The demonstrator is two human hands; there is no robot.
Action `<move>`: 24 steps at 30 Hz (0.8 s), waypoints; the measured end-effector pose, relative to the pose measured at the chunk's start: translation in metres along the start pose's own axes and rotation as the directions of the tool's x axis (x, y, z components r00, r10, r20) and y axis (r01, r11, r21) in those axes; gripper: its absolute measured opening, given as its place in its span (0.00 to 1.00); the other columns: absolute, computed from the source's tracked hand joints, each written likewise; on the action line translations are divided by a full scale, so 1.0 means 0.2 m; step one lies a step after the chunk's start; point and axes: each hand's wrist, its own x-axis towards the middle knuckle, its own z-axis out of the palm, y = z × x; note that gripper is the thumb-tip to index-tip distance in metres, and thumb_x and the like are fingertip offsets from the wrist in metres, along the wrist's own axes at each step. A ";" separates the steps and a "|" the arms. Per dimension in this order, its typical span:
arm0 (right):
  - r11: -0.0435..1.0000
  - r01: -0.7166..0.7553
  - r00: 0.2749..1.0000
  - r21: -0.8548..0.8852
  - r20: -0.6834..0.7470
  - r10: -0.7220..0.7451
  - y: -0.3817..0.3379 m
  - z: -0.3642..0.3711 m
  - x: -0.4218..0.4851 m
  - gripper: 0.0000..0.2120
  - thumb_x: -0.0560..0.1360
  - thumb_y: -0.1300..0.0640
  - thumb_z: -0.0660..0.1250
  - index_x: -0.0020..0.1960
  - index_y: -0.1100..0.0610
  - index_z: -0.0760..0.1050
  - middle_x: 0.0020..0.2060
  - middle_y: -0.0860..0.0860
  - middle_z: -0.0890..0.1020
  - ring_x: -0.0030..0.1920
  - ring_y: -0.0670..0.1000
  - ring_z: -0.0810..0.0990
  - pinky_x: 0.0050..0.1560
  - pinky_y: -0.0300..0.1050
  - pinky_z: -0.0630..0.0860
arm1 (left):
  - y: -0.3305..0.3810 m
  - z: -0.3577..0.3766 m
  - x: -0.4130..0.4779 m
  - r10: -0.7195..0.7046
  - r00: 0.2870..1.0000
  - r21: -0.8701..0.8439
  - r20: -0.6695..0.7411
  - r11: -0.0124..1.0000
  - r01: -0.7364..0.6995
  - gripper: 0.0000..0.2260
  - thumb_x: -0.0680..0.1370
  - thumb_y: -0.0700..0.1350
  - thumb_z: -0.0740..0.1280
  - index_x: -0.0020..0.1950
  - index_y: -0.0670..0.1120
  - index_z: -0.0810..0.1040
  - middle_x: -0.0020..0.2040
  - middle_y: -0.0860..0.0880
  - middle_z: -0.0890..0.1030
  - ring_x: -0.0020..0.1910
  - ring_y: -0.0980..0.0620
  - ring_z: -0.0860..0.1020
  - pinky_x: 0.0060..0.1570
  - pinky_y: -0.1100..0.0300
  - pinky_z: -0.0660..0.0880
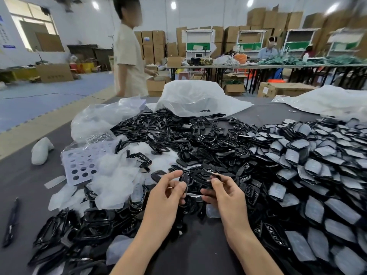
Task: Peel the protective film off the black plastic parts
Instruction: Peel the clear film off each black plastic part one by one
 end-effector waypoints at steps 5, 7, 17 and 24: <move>1.000 0.006 1.000 0.002 0.007 -0.006 0.00 0.01 0.00 0.07 0.80 0.63 0.66 0.49 0.57 0.82 0.39 0.50 0.86 0.38 0.53 0.86 0.33 0.39 0.80 | 0.00 0.01 0.00 0.012 1.000 -0.008 0.020 1.000 -0.011 0.10 0.80 0.39 0.68 0.56 0.53 0.80 0.38 0.58 0.81 0.34 0.59 0.78 0.40 0.69 0.75; 1.000 0.009 1.000 -0.003 0.014 -0.009 -0.01 0.01 0.00 0.06 0.80 0.63 0.66 0.49 0.58 0.82 0.40 0.51 0.85 0.38 0.53 0.86 0.33 0.39 0.80 | 0.00 0.01 0.00 0.014 1.000 -0.008 0.015 1.000 -0.014 0.09 0.79 0.40 0.69 0.55 0.53 0.81 0.38 0.58 0.81 0.34 0.60 0.77 0.38 0.71 0.74; 1.000 0.008 1.000 -0.023 0.020 -0.008 -0.01 0.00 -0.01 0.05 0.80 0.63 0.66 0.51 0.59 0.82 0.40 0.53 0.85 0.39 0.53 0.86 0.35 0.39 0.81 | -0.01 0.02 0.01 -0.012 1.000 -0.018 0.028 1.000 0.012 0.12 0.82 0.40 0.64 0.56 0.57 0.80 0.35 0.54 0.82 0.34 0.57 0.80 0.39 0.69 0.76; 1.000 0.007 1.000 -0.019 0.028 -0.006 -0.02 -0.01 -0.01 0.05 0.80 0.64 0.67 0.52 0.59 0.82 0.40 0.53 0.86 0.40 0.53 0.87 0.36 0.39 0.81 | 0.00 0.03 0.01 -0.099 0.990 -0.170 0.097 0.979 0.114 0.11 0.82 0.38 0.63 0.58 0.51 0.80 0.35 0.49 0.81 0.35 0.53 0.80 0.44 0.58 0.81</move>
